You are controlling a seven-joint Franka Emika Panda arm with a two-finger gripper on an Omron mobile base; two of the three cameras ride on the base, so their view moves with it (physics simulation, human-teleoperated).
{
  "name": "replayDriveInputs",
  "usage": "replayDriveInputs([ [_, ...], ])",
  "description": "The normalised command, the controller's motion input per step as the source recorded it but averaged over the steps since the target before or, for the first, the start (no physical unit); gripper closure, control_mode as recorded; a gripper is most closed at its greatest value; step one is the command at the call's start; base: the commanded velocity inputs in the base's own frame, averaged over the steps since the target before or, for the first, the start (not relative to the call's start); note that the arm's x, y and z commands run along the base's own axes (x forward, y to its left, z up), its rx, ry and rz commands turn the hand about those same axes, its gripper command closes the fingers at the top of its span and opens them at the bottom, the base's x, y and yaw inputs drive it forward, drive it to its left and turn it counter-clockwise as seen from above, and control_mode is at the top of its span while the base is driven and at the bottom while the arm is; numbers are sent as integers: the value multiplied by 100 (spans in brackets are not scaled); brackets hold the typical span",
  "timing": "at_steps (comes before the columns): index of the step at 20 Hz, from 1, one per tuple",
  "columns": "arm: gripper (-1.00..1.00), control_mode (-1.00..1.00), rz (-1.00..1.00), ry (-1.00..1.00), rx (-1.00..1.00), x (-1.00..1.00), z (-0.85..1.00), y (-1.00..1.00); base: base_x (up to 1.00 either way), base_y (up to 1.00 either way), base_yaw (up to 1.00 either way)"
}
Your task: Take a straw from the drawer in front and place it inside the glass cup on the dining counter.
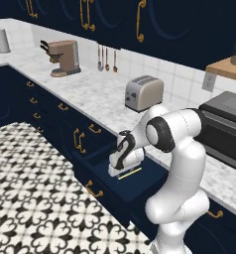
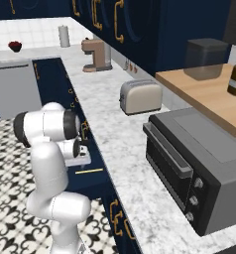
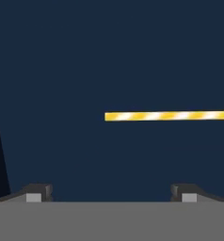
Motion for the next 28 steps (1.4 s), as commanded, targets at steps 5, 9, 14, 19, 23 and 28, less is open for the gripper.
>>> replayDriveInputs([
  [5,-100,-100,0,3,0,0,-31,36,0,0,0],
  [9,-100,-100,0,6,1,0,-21,38,0,0,0],
  [14,-100,-100,0,2,0,-8,-2,55,0,0,0],
  [19,-100,-100,0,0,0,-65,0,88,0,0,0],
  [23,-100,-100,0,0,0,-63,11,51,0,0,0],
  [28,-100,-100,0,0,0,11,26,-21,0,0,0],
])
